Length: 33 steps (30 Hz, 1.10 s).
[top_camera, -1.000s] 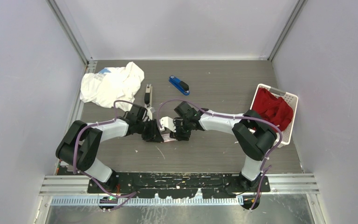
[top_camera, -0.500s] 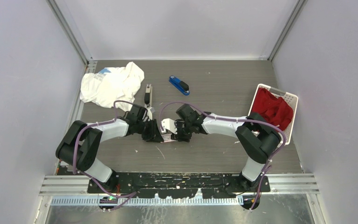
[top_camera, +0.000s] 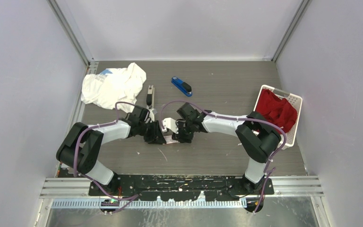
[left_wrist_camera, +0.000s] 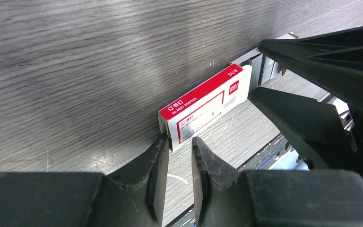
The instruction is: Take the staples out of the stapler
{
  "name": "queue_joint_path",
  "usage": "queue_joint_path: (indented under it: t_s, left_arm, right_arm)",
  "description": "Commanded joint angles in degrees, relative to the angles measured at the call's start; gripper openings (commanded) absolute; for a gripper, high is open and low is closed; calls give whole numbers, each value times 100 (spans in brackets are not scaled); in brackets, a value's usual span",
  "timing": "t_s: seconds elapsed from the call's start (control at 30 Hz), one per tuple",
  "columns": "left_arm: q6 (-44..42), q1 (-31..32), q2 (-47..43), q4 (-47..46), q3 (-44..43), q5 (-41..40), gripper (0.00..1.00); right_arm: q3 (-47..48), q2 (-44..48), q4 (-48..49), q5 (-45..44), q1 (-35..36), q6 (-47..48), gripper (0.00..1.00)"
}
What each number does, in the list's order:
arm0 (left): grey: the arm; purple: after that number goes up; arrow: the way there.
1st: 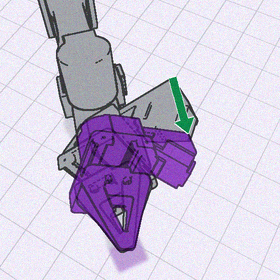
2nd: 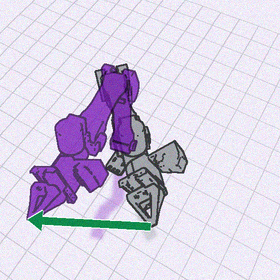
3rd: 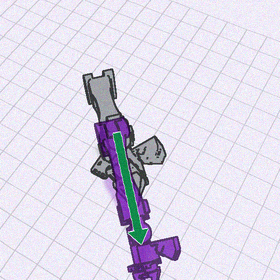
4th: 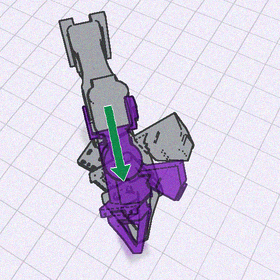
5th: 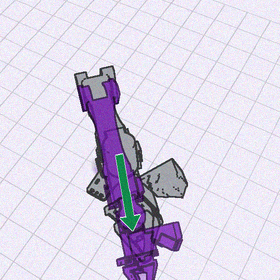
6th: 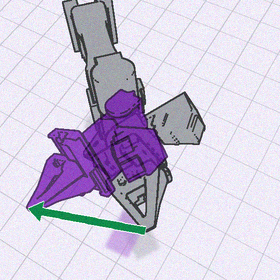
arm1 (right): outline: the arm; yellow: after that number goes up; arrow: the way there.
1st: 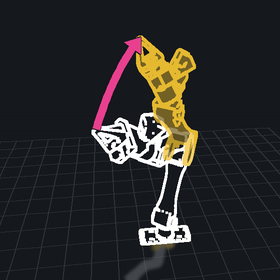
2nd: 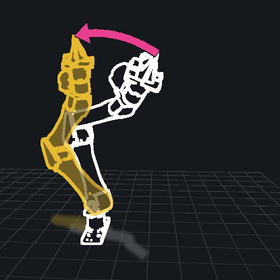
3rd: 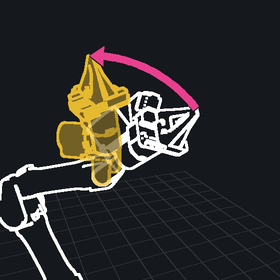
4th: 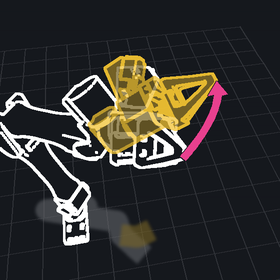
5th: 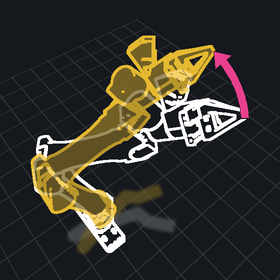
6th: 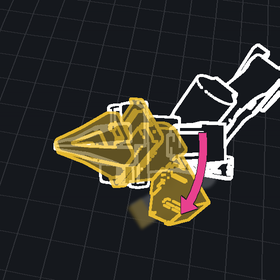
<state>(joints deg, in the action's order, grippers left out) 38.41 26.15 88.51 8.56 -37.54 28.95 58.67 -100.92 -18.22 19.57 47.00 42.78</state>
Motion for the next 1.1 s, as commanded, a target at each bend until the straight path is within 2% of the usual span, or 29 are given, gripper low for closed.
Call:
queue_joint_path:
  t_s: [0.0, 0.27, 0.43, 0.83, 1.07]
  left_arm:
    - [-203, 25, -36, 206, -26, -487, 27]
    - [-227, 24, -176, 249, 9, -478, 28]
    - [-253, 22, -196, 294, 2, -535, 29]
    - [-351, -9, 218, 270, -130, -532, 27]
    - [-352, -13, 252, 252, -133, -504, 25]
  right_arm:
    - [199, -158, 64, 260, -51, -180, 51]
    - [195, -154, 38, 408, -163, -100, 60]
    - [280, -257, -128, 565, -318, 86, 61]
    - [224, -283, -155, 704, -337, 375, 47]
    - [120, -189, -2, 739, -234, 329, 42]
